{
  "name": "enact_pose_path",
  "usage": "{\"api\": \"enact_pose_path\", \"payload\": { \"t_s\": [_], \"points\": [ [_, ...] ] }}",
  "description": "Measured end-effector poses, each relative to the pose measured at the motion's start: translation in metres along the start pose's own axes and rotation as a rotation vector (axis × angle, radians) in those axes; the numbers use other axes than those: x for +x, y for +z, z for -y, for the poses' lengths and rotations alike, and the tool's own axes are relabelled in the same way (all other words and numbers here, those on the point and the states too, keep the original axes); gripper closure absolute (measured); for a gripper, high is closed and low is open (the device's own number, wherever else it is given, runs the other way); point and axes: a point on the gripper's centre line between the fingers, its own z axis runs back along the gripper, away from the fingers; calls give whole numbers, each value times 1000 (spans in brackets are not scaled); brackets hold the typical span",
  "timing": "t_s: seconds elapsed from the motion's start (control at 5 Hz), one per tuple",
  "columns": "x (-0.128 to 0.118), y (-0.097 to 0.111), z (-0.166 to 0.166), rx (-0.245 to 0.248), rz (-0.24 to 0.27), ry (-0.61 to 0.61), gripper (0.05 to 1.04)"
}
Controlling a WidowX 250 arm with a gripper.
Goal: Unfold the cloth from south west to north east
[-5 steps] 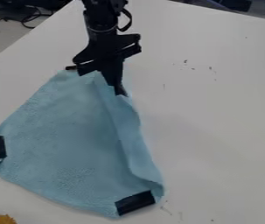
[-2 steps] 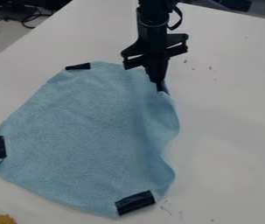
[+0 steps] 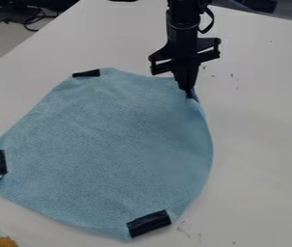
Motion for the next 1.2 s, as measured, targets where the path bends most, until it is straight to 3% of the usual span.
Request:
{"api": "enact_pose_path", "payload": {
  "t_s": [0.4, 0.6, 1.0, 1.2],
  "points": [
    [2, -16, 11, 0, -23, -2, 1007],
    [2, -21, 16, 7, -26, 5, 896],
    [1, -17, 27, 26, -5, 28, 290],
    [0, -10, 38, 10, 5, 30, 76]
  ]
}}
